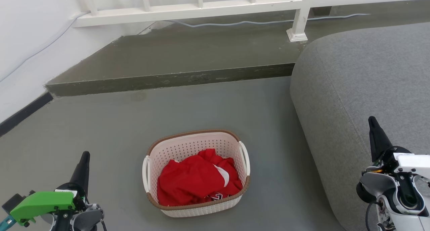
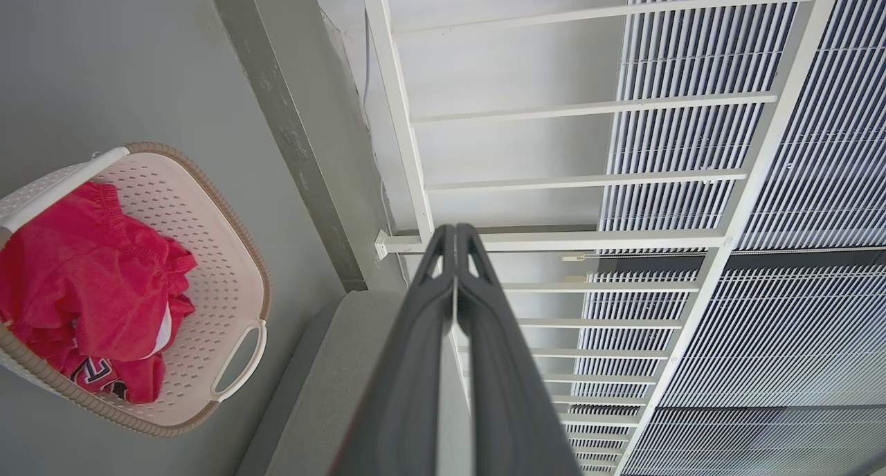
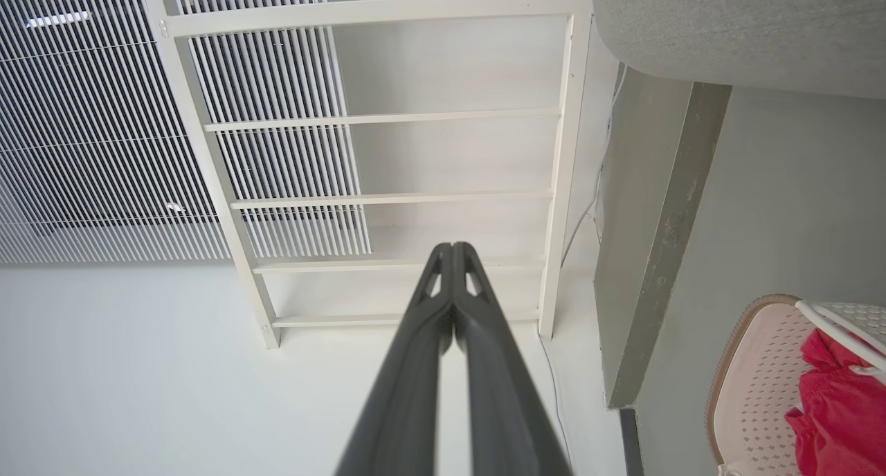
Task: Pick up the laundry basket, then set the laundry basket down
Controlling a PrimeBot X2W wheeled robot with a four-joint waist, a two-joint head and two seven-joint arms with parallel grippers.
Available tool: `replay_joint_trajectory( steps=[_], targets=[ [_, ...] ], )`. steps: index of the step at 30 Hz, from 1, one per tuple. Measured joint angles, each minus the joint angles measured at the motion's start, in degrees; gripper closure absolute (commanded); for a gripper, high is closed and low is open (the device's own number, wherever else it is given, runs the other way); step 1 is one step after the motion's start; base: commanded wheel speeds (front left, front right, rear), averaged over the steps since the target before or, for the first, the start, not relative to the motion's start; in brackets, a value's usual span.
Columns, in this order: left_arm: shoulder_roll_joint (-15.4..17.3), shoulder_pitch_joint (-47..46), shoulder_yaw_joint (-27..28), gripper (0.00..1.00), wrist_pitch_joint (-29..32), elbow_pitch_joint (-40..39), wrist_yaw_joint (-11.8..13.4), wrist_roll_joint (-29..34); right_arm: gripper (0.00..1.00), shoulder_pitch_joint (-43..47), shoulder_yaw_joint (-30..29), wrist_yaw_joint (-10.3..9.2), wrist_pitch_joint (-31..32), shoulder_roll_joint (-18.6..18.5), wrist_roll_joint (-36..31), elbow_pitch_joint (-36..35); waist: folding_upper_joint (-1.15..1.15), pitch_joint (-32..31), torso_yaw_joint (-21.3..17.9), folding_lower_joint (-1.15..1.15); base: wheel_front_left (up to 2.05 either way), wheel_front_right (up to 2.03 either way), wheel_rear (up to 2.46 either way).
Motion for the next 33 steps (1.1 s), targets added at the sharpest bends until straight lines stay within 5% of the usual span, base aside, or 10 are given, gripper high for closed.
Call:
replay_joint_trajectory(
  steps=[33],
  targets=[
    [0.0,0.0,0.0,1.0,0.0,0.0,0.0,0.0,1.0,0.0,-0.1,0.0,0.0,0.0,0.0,0.0,0.0,0.0,0.0,0.0,0.0,0.0,0.0]
  ],
)
